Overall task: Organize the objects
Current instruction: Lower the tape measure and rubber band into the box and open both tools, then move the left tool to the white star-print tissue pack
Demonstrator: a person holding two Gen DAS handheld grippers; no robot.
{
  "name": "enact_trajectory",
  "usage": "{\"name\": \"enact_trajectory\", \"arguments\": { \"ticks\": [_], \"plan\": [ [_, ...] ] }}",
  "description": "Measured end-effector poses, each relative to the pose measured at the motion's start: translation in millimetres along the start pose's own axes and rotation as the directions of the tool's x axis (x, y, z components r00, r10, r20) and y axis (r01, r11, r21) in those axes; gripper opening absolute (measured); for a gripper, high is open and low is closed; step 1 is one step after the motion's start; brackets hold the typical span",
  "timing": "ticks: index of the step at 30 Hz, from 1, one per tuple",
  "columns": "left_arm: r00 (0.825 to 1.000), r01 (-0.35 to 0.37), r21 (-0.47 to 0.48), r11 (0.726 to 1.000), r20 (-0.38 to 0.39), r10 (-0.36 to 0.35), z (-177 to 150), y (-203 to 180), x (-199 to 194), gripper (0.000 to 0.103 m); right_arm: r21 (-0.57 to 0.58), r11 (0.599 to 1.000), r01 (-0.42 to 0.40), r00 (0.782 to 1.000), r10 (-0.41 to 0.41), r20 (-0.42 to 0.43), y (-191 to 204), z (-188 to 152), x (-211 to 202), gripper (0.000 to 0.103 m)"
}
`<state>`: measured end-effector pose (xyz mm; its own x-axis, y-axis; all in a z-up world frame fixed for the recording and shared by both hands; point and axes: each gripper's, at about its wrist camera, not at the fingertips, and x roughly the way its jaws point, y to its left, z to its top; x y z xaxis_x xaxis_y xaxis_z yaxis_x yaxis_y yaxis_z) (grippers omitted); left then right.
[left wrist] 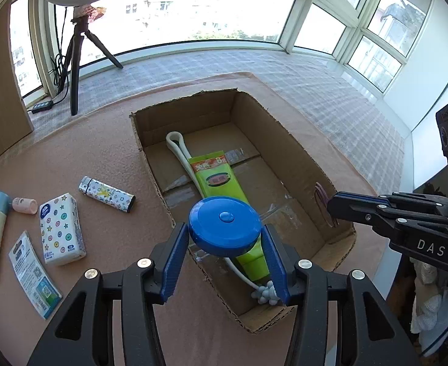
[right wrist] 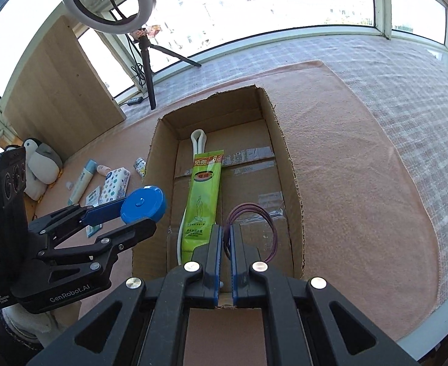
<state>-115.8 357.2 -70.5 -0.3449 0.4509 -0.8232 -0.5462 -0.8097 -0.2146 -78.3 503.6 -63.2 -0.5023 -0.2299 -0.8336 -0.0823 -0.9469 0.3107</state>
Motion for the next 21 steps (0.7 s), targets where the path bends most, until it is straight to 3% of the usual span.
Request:
{"name": "enact_trajectory", "arguments": {
  "ticks": [4, 13, 21],
  "plan": [
    [1.000, -0.006, -0.004, 1.000, 0.013, 0.006, -1, 4, -6, 0.055, 0.021, 1.000, 0.020, 1.000, -0.020, 0.012, -4, -2, -2, 0.039],
    [0.999, -0.016, -0.041, 0.999, 0.027, 0.017, -10, 22, -22, 0.055, 0.013, 1.000, 0.008, 1.000, -0.008, 0.009, 9, -1, 1, 0.043],
    [0.998, -0.046, -0.114, 0.992, 0.028, 0.050, -30, 61, -39, 0.055, -0.014, 0.999, -0.035, 0.999, 0.035, 0.004, 39, -1, 10, 0.046]
  ]
}}
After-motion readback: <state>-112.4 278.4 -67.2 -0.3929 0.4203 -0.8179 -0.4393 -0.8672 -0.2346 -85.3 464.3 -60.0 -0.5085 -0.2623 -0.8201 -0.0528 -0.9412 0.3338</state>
